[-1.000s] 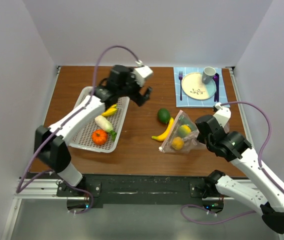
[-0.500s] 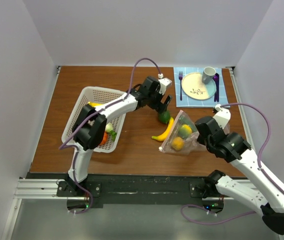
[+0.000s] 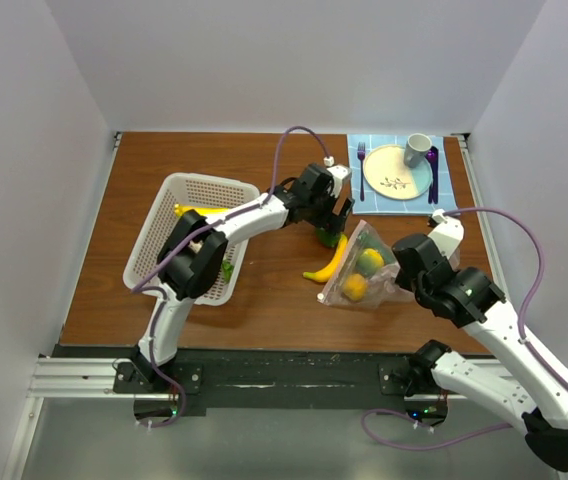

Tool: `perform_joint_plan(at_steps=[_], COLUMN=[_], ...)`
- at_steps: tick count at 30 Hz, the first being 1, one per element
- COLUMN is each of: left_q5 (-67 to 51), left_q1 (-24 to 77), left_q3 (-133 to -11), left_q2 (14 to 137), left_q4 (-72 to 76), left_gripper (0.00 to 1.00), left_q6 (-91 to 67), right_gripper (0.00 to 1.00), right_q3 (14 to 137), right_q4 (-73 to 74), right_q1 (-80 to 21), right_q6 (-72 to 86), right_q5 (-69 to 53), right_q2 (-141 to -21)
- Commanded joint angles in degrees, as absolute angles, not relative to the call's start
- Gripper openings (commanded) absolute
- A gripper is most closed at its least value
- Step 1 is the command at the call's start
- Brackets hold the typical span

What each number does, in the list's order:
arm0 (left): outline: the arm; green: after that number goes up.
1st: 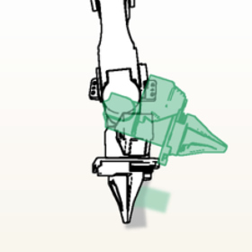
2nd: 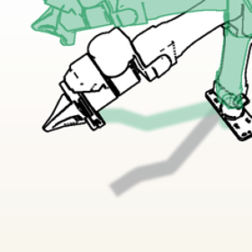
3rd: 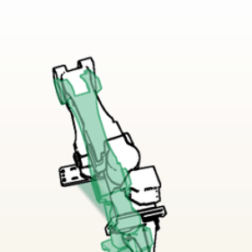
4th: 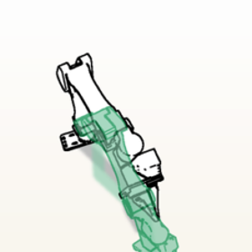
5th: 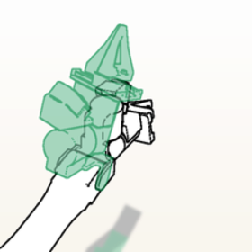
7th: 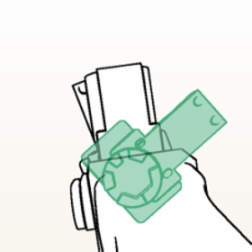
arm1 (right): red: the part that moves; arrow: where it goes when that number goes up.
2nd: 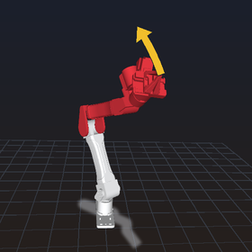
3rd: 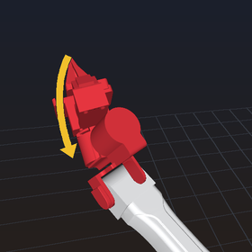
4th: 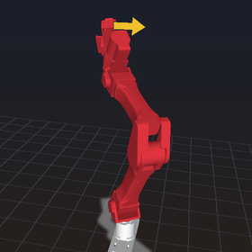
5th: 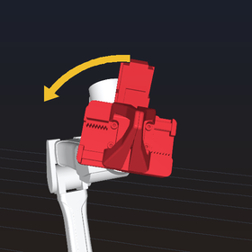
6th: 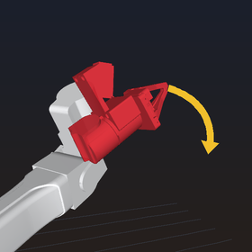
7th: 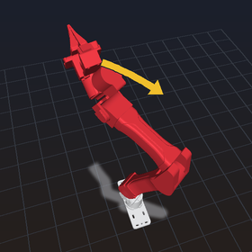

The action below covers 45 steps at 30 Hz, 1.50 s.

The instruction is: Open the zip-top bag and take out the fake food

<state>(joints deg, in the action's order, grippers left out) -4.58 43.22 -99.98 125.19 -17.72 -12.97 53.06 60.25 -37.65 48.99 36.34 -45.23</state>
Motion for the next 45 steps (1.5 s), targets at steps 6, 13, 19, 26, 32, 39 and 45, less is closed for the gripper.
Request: perform_joint_plan(at_steps=[6,13,19,26,32,39,45], left_q5=[-2.8,-4.5,-3.0,-0.2,-0.1,2.9,1.5], left_q1=[43.9,43.9,43.6,36.3,22.3,16.1,16.0], left_q3=[-96.5,-96.0,-92.5,-86.2,-76.6,-63.9,-61.8], left_q2=[125.6,125.2,121.4,105.9,88.1,78.8,80.4], left_q4=[-15.8,-13.7,-13.3,-14.4,-16.3,-17.8,-16.7], left_gripper=[1.0,0.56,0.32,0.0,0.0,0.79,0.91], left_q6=[-14.2,-11.5,-8.1,-2.6,4.4,9.8,9.1], right_gripper=[0.0,0.0,0.0,0.0,0.0,0.0,0.0], right_q3=[53.8,53.8,53.9,54.8,54.9,57.8,60.6], right_q4=[61.6,62.8,62.8,61.5,61.1,60.5,60.7], right_q1=[-37.8,-37.8,-37.7,-37.8,-37.8,-37.8,-37.9], right_q6=[49.6,50.1,50.1,49.1,48.8,47.3,46.8], right_q5=[37.4,37.9,37.6,37.4,37.2,37.4,37.7], right_q2=[-43.8,-43.0,-42.6,-43.3,-43.3,-43.9,-45.0])
